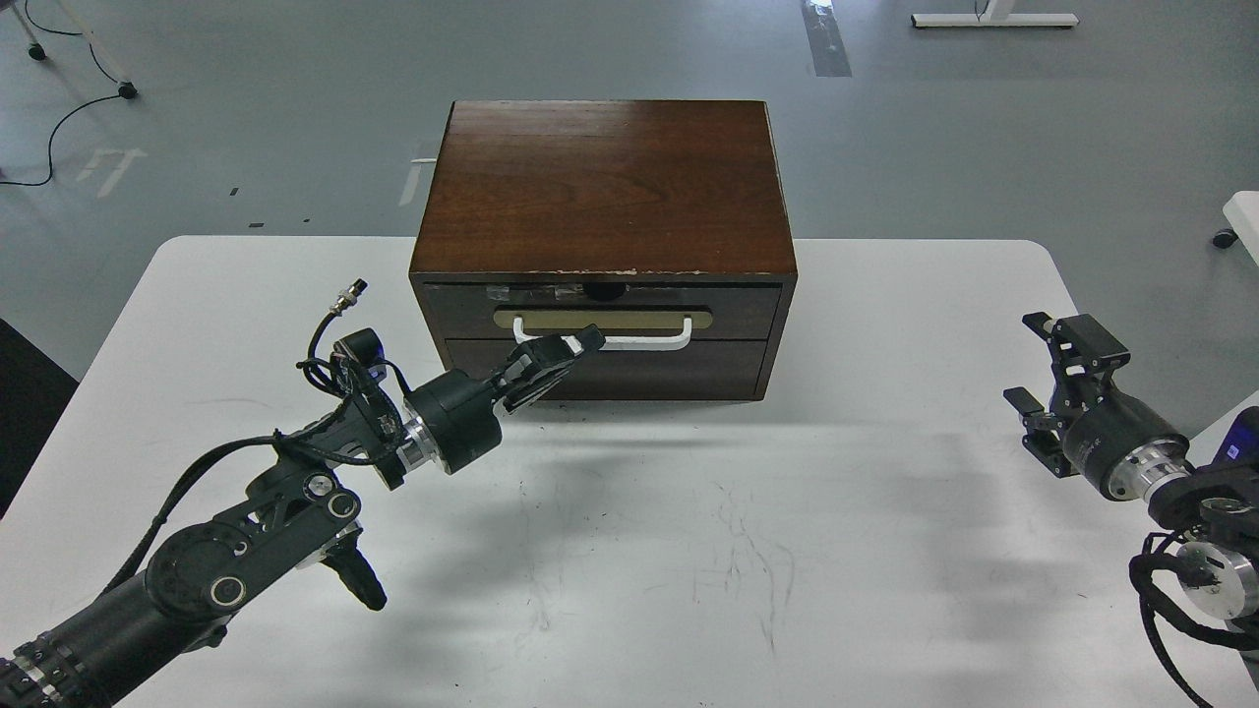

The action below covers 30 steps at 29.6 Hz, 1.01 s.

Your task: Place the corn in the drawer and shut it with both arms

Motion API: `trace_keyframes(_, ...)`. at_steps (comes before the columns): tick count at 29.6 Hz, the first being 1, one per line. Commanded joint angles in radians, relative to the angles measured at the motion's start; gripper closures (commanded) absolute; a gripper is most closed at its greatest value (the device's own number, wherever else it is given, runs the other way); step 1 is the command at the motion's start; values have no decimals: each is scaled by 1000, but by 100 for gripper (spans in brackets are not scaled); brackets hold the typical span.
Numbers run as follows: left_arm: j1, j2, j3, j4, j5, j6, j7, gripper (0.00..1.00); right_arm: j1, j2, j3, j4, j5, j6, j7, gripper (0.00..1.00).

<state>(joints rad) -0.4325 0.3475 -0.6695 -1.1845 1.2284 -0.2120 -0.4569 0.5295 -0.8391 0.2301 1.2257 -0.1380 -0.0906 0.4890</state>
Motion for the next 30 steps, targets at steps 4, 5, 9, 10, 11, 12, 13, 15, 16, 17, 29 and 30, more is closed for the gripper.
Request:
trace_keyframes(4, 15, 64, 5, -127, -23, -98, -11, 100, 0, 0, 6, 0, 0, 0, 0, 2)
trace_keyframes(5, 17, 83, 4, -173, -35, -131, -17, 100, 0, 0, 6, 0, 0, 0, 0, 2)
trace_keyframes(9, 18, 117, -7, -277, -88, -162, -32, 82, 0, 0, 14, 0, 0, 0, 0, 2)
trace_keyframes(10, 17, 128, -13, -300, -124, -158, -32, 41, 0, 0, 14, 0, -2, 0, 0, 2)
trace_keyframes(11, 17, 139, -31, -323, -165, -158, -32, 8, 0, 1, 14, 1, -2, 0, 0, 2)
trace_keyframes(12, 17, 143, -47, -334, -190, -158, -32, 0, 0, 2, 15, 3, -2, 0, 0, 2)
trace_keyframes(13, 17, 146, -61, -343, -210, -158, -32, 0, 0, 3, 20, 3, -2, 0, 0, 2)
trace_keyframes(15, 17, 154, -120, -356, -266, -156, -32, 0, 0, 18, 34, 1, -2, 0, 0, 1)
trace_keyframes(16, 18, 154, -142, -359, -282, -156, -32, 0, 0, 23, 37, 1, -2, 2, 0, 0)
trace_keyframes(17, 18, 154, -165, -359, -300, -155, -32, 0, 1, 28, 41, 1, -2, 2, 0, 0)
trace_keyframes(29, 216, 249, -338, -331, -464, 134, -32, 0, 1, 95, 153, 3, -2, 5, 0, 0)
trace_keyframes(30, 233, 252, -340, -325, -487, 134, -32, 0, 1, 100, 155, 3, -2, 6, 0, 0)
